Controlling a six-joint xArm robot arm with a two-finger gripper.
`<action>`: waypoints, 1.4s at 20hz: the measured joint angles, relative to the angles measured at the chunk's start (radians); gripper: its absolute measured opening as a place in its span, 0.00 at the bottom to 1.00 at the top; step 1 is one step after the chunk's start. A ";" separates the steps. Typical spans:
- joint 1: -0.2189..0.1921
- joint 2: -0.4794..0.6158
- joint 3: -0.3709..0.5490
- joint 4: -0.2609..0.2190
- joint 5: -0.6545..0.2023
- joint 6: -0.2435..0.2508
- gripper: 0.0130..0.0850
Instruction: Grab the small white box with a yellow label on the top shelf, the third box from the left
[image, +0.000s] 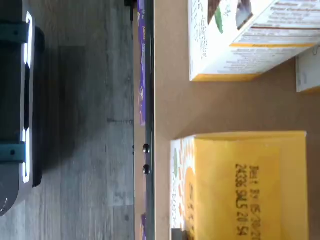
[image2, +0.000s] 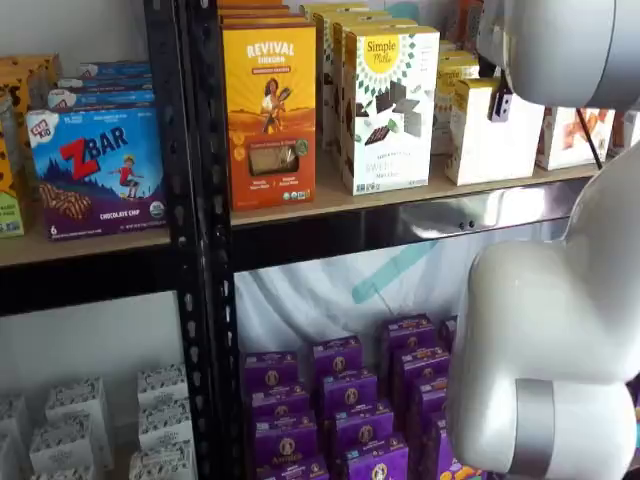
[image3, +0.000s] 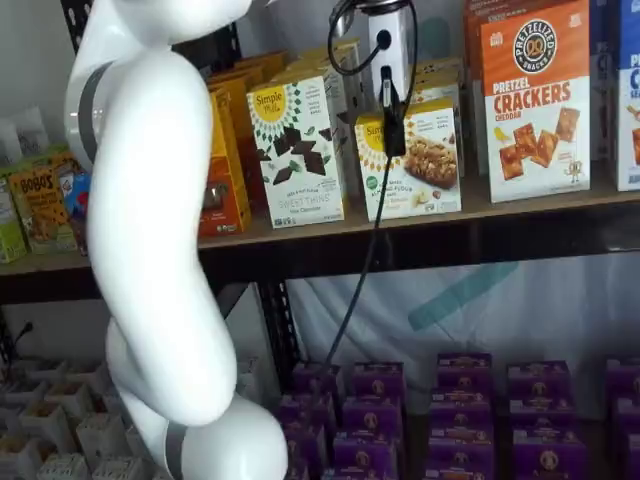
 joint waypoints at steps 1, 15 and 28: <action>-0.001 -0.001 0.000 0.001 0.001 -0.001 0.39; -0.011 -0.016 -0.022 0.012 0.072 -0.003 0.28; -0.046 -0.203 0.060 0.025 0.235 -0.019 0.28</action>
